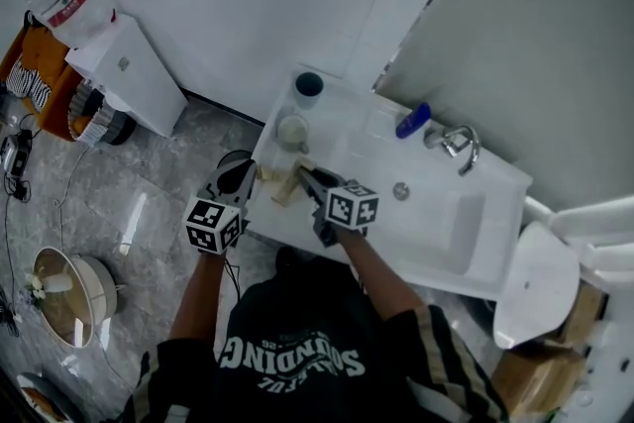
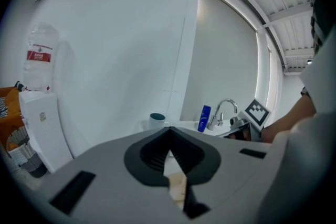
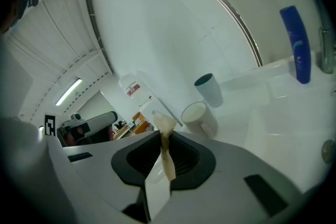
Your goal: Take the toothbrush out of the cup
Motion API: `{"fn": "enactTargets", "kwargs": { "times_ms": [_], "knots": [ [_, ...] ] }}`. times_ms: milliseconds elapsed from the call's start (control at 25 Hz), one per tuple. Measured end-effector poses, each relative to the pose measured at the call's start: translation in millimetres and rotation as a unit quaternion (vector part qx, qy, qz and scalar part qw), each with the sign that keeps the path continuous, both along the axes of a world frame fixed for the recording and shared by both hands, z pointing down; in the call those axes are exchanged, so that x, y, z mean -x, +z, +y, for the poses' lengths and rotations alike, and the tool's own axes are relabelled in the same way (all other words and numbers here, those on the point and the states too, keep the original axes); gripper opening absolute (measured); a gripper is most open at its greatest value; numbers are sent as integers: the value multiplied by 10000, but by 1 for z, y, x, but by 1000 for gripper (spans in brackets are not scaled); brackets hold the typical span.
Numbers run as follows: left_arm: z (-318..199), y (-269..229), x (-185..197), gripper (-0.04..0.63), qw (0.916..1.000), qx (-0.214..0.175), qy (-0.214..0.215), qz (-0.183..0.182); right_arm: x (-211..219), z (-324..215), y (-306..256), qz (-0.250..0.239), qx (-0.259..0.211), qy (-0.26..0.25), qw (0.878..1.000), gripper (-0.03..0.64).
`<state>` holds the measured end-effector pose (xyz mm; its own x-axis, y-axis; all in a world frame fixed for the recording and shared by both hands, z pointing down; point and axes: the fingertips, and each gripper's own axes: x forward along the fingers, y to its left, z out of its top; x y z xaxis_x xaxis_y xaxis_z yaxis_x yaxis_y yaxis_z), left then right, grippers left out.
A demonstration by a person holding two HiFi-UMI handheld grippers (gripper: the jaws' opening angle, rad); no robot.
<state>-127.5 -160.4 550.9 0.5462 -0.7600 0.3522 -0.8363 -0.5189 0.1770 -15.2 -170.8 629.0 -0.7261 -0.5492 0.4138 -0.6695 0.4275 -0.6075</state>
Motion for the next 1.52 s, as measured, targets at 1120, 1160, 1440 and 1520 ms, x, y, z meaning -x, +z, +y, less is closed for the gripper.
{"fn": "enactTargets", "kwargs": {
  "times_ms": [1120,1160,1440,1520],
  "knots": [
    [-7,14,7,0,9997,193,-153,34,-34,-14,98,2874,458,-273,9563,211],
    [-7,13,7,0,9997,194,-146,38,-34,-13,99,2911,469,-301,9551,229],
    [-6,15,4,0,9997,217,-105,18,-40,-15,98,2901,501,-200,9555,253],
    [-7,14,4,0,9997,218,-93,17,-42,-15,96,2852,518,-147,9569,253]
  ]
}}
